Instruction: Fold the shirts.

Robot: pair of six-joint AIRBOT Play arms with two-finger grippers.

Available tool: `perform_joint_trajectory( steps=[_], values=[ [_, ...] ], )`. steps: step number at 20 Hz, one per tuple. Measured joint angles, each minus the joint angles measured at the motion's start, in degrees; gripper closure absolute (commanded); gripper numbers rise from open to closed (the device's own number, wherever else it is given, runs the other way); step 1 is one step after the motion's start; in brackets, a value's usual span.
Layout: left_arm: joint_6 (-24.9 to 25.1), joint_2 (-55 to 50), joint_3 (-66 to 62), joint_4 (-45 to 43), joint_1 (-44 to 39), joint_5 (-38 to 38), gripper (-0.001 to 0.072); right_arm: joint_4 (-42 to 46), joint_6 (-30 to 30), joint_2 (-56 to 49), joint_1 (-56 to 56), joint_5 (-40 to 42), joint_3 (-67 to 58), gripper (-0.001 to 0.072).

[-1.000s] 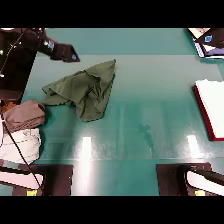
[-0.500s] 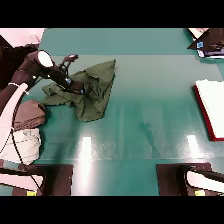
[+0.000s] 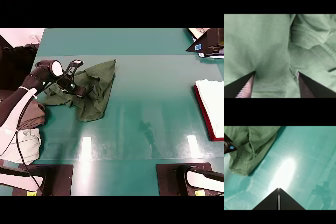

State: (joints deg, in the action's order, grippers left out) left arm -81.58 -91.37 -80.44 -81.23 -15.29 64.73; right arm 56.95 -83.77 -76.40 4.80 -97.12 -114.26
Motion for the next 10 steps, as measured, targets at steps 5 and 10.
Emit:
perform_joint_trajectory(
  steps=[5, 10],
  values=[
    [-0.7, 0.2, -1.6, -0.9, -0.1, 1.2, 0.0681, 0.0, -0.2, 0.0, 0.0, -1.2, 0.0, 0.069],
    [0.5, 5.6, -8.8, -1.0, -0.1, 5.1, 0.0681, 0.0, -0.8, 0.0, -0.4, -3.0, 0.0, 0.0689]
  ],
)
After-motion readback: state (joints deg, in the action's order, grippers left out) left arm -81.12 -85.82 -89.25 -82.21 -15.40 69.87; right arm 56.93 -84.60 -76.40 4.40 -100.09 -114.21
